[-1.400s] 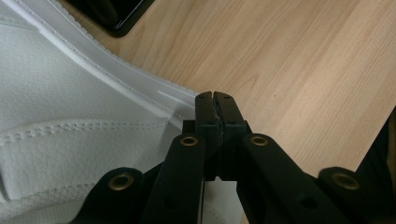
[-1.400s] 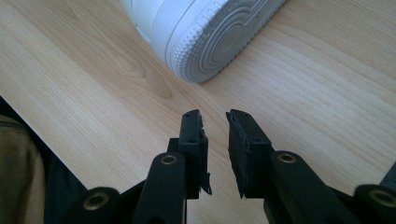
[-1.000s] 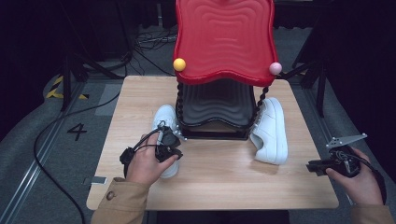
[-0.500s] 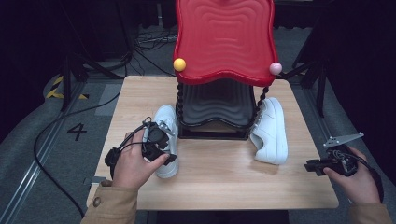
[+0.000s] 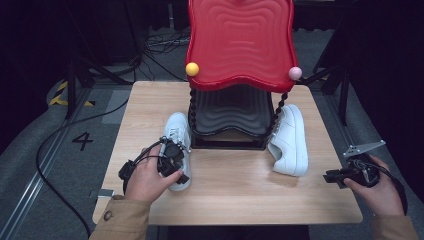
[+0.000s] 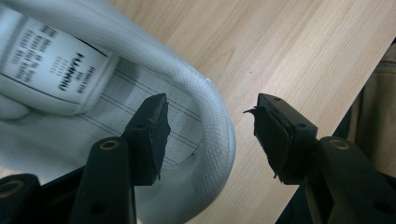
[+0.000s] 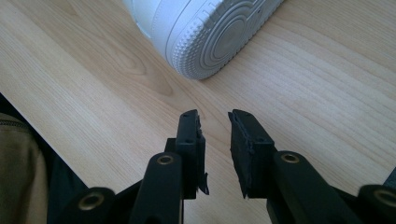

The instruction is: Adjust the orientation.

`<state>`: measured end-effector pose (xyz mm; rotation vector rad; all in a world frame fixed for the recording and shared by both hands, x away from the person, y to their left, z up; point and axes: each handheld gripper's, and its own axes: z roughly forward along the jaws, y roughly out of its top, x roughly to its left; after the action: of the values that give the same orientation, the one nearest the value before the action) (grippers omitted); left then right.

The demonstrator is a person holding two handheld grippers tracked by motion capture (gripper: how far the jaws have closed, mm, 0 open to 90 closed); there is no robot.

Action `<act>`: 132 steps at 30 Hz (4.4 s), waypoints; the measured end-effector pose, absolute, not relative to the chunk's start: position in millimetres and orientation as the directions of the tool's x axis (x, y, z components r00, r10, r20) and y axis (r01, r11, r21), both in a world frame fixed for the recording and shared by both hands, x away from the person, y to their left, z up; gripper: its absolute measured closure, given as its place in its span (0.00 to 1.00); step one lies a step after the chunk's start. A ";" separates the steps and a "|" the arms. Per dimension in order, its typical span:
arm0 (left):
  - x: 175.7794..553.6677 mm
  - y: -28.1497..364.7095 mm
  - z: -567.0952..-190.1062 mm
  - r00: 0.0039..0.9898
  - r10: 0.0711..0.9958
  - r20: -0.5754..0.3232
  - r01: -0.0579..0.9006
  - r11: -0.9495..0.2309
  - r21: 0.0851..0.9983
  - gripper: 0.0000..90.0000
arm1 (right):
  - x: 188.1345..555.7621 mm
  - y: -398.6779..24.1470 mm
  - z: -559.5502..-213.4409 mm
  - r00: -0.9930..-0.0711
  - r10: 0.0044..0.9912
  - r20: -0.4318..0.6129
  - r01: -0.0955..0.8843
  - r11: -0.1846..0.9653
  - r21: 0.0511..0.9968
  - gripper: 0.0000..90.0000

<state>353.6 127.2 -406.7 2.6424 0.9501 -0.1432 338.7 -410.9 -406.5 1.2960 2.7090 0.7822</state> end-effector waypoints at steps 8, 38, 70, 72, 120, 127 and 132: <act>354.9 125.7 -424.4 0.767 0.601 -0.226 0.642 -0.729 0.239 0.53 | 341.7 -407.6 -407.0 -0.659 0.731 0.179 0.714 0.533 0.455 0.81; 358.1 125.5 -405.4 0.755 0.615 -0.227 0.654 -0.675 0.343 0.84 | 348.3 -402.8 -414.3 -0.668 0.719 0.193 0.714 0.545 0.439 0.81; 365.6 136.4 -304.8 0.788 0.598 -0.148 0.613 -0.737 0.285 0.83 | 351.7 -401.8 -419.9 -0.674 0.710 0.205 0.714 0.554 0.428 0.81; 366.0 136.3 -298.0 0.789 0.596 -0.147 0.610 -0.737 0.290 0.83 | 351.8 -401.8 -420.0 -0.674 0.709 0.205 0.713 0.554 0.429 0.81; 387.9 132.1 -140.2 0.806 0.591 0.010 0.552 -0.759 0.344 0.84 | 344.8 -402.5 -433.5 -0.675 0.722 0.151 0.708 0.576 0.408 0.85; 390.9 124.5 -125.5 0.805 0.589 0.064 0.537 -0.771 0.341 0.84 | 340.7 -409.4 -432.4 -0.671 0.725 0.156 0.709 0.564 0.423 0.86; 390.8 119.6 -113.2 0.810 0.582 0.072 0.524 -0.774 0.354 0.84 | 338.8 -410.4 -429.7 -0.669 0.728 0.148 0.706 0.561 0.432 0.86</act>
<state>390.8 119.6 -113.2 2.6779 0.8419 0.2542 338.8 -410.4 -429.7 1.2574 2.7336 0.7232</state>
